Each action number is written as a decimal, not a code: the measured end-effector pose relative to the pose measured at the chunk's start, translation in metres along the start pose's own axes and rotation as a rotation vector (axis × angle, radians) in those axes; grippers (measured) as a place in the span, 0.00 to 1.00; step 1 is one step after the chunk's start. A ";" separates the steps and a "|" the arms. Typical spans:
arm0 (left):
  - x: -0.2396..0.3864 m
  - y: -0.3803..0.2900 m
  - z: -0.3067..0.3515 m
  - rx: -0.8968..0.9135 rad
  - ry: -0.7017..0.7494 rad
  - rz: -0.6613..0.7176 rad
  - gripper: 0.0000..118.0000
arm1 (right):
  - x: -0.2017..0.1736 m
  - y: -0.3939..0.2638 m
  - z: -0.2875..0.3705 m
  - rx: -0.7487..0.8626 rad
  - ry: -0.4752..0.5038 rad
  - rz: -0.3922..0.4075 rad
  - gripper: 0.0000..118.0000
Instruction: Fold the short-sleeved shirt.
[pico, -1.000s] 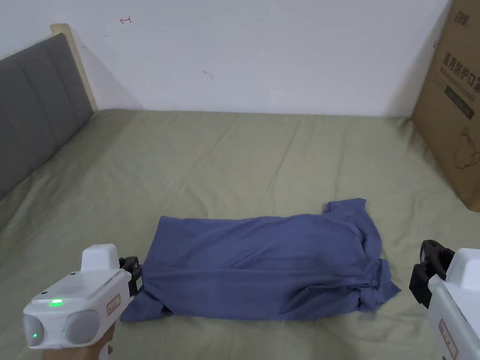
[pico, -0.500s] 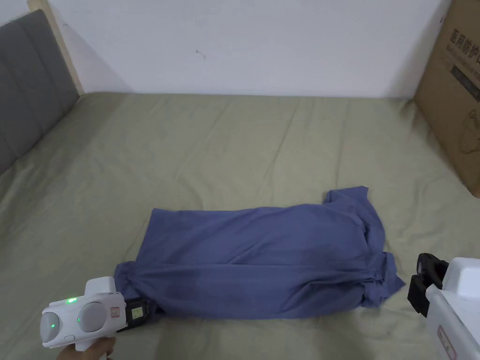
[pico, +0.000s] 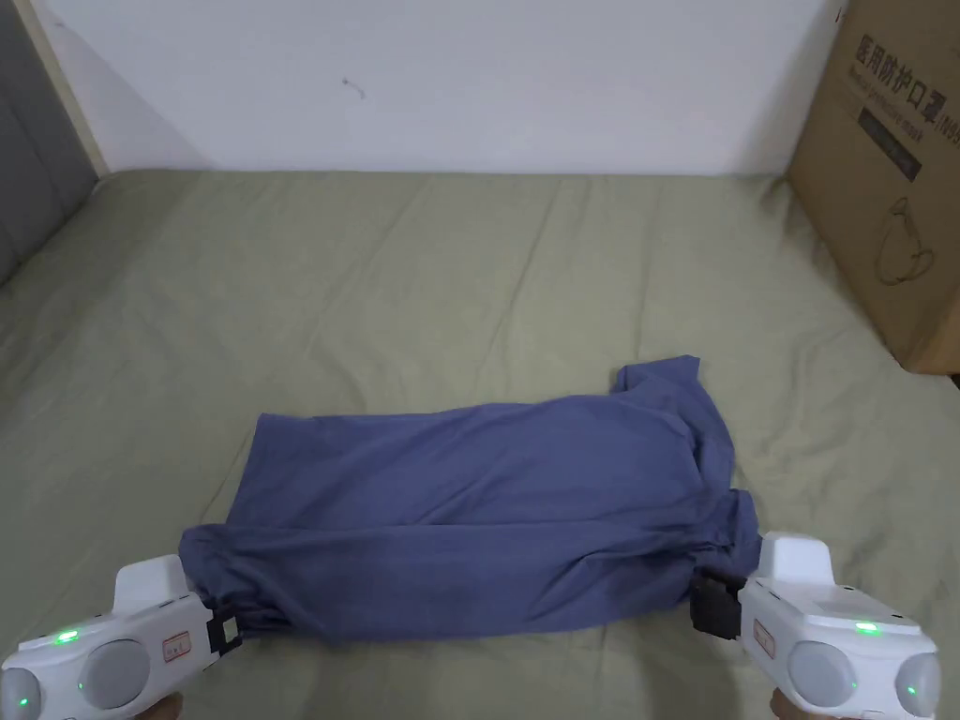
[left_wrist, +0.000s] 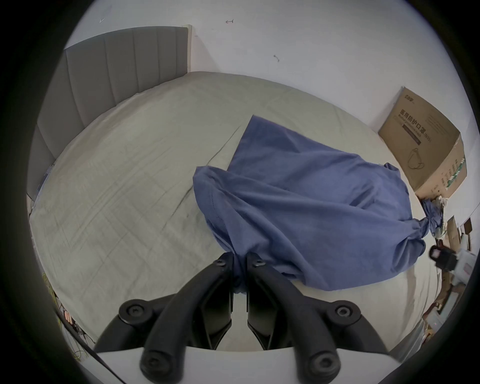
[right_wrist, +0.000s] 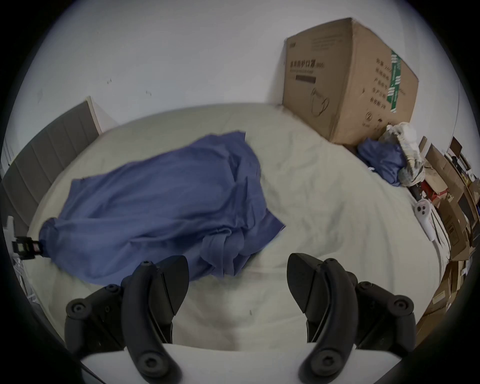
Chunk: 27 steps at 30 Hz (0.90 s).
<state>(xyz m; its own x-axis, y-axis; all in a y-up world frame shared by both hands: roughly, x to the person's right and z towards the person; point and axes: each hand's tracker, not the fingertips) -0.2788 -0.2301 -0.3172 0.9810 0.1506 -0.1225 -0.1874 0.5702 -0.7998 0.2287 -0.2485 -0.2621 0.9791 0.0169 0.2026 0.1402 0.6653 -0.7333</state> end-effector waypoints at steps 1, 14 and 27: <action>-0.001 0.001 0.002 0.004 -0.004 0.003 0.06 | -0.001 -0.001 -0.009 -0.012 0.001 0.004 0.67; -0.010 0.004 0.001 -0.005 -0.020 0.033 0.06 | 0.008 -0.003 -0.002 0.004 0.046 -0.001 0.04; -0.034 -0.012 0.033 -0.005 -0.042 0.028 0.06 | 0.057 -0.043 0.095 0.052 0.094 -0.046 0.03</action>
<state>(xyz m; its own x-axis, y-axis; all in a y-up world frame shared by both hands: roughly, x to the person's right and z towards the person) -0.3112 -0.2150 -0.2837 0.9724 0.2000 -0.1201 -0.2142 0.5617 -0.7991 0.2647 -0.2051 -0.1576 0.9816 -0.0833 0.1715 0.1800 0.7015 -0.6895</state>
